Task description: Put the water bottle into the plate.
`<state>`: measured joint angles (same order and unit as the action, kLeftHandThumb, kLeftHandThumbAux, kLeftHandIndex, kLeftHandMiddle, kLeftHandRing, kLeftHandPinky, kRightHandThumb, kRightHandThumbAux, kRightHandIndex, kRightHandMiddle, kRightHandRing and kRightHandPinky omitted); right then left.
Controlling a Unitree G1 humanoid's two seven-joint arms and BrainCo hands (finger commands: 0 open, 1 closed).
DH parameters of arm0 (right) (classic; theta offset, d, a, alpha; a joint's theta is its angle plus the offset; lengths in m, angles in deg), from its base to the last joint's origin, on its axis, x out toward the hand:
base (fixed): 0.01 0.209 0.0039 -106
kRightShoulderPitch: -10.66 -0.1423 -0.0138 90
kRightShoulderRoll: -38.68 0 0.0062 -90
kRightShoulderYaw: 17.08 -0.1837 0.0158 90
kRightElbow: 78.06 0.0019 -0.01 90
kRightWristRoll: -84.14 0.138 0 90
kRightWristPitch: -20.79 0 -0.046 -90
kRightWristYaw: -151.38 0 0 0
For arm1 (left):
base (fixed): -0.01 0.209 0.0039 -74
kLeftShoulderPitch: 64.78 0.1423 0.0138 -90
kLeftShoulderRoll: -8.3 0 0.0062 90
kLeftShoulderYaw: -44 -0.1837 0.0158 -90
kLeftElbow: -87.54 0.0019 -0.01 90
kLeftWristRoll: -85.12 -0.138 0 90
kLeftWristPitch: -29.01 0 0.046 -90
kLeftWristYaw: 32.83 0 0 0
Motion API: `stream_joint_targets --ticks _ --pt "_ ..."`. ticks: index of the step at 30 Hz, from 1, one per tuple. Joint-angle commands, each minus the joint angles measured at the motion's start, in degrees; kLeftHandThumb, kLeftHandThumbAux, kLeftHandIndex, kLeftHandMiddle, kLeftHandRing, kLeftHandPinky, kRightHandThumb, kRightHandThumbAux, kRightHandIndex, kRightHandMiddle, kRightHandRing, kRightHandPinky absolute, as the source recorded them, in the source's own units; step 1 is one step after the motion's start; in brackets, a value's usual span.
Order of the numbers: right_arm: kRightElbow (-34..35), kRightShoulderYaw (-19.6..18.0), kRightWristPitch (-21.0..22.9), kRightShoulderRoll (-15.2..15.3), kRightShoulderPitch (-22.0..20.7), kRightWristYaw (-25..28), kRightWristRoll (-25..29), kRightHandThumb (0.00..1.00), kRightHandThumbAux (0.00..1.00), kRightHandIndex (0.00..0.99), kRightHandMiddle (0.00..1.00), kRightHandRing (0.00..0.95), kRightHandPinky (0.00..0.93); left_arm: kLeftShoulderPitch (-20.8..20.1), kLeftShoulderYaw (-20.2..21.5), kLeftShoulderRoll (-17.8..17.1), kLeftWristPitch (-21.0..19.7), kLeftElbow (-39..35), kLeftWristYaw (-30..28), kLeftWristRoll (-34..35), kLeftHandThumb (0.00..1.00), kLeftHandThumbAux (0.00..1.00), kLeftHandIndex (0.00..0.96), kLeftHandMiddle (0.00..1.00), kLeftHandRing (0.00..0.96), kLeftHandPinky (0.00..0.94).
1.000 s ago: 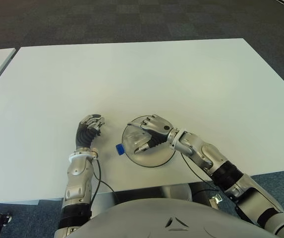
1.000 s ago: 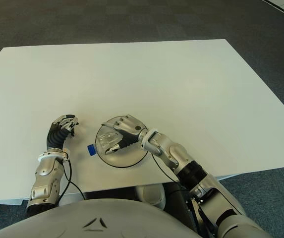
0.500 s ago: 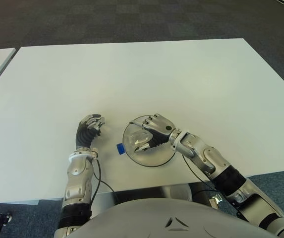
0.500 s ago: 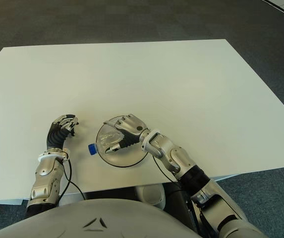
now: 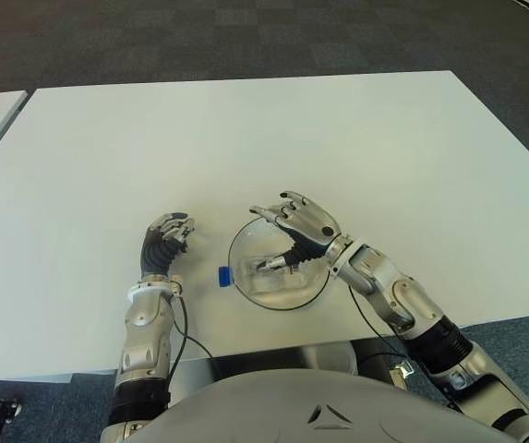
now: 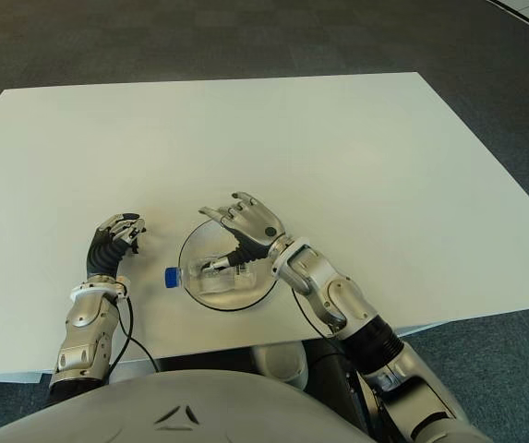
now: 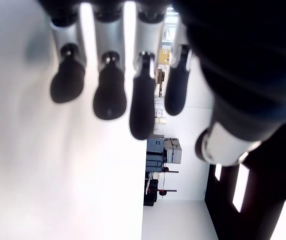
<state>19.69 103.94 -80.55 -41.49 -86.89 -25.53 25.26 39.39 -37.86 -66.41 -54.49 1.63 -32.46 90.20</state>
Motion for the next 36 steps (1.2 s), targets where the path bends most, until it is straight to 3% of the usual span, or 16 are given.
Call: stream_joint_targets --ticks 1,16,28,36 --pt "0.88 -1.34 -0.01 0.48 1.30 -2.49 -1.10 0.449 0.211 0.000 0.000 0.000 0.000 0.08 0.06 -0.01 -1.23 1.11 0.16 -0.11 0.838 0.679 0.399 0.556 0.750 0.735" --pt "3.10 -4.05 -0.80 0.46 3.20 -10.74 -2.02 0.384 0.245 0.000 0.000 0.000 0.000 0.09 -0.06 -0.48 -1.21 0.99 -0.40 -0.11 0.838 0.679 0.399 0.559 0.745 0.734" --pt "2.38 -4.54 -2.19 0.15 3.63 -21.64 -5.48 0.375 0.243 0.000 0.000 0.000 0.000 0.53 -0.32 -0.56 -2.60 -0.45 0.03 -0.23 0.838 0.679 0.399 0.560 0.741 0.734" --pt "1.33 -5.47 -3.28 -0.67 3.97 -27.16 -4.00 0.347 0.276 0.000 0.000 0.000 0.000 0.40 -0.26 -0.53 -2.28 -0.23 -0.11 -0.12 0.838 0.679 0.399 0.558 0.744 0.738"
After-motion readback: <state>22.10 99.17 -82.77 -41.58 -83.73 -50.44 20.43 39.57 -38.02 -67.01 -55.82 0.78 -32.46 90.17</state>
